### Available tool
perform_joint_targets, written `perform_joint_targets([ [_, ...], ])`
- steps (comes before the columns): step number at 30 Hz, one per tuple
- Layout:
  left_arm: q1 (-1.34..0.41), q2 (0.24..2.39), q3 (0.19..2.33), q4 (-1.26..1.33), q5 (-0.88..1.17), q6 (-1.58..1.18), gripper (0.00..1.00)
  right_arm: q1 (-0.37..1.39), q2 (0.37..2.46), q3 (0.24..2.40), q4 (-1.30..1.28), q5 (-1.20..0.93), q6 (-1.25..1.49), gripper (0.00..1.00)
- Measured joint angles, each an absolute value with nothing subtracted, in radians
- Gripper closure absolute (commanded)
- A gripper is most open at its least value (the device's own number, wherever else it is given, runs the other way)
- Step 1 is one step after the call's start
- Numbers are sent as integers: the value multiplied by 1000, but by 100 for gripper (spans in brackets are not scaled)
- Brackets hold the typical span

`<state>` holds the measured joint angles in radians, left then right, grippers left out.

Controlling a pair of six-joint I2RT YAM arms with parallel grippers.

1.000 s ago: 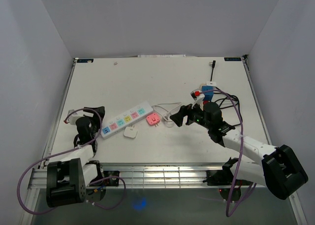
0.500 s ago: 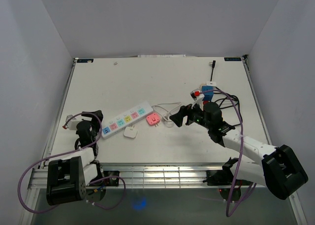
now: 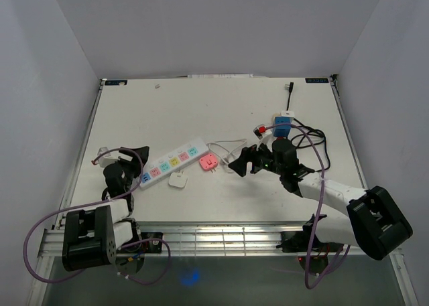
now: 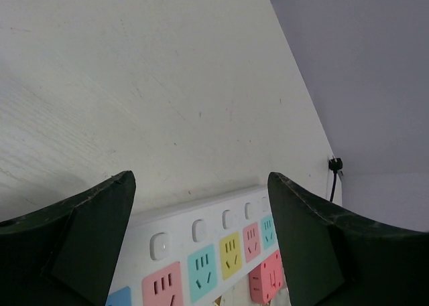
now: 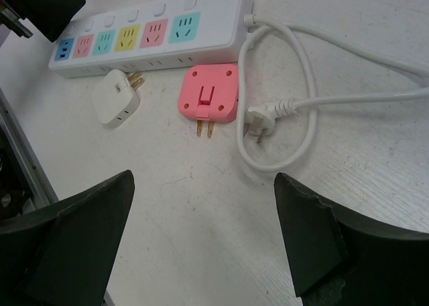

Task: Insert the plug
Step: Move the socket to the center of the board.

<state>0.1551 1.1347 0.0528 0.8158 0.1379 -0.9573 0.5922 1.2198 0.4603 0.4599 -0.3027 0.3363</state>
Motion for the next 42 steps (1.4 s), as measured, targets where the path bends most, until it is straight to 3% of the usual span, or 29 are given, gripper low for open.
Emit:
perform_joint_targets([
  [11,155,1167,53,845,168,-963,7,592,1252,462,461,-334,333,10],
  [22,160,978,52,720,-86,-1032,2,592,1252,462,466,-344,333,10],
  [42,121,1183,54,721,-51,-1056,3,592,1252,462,467,-346,334,10],
])
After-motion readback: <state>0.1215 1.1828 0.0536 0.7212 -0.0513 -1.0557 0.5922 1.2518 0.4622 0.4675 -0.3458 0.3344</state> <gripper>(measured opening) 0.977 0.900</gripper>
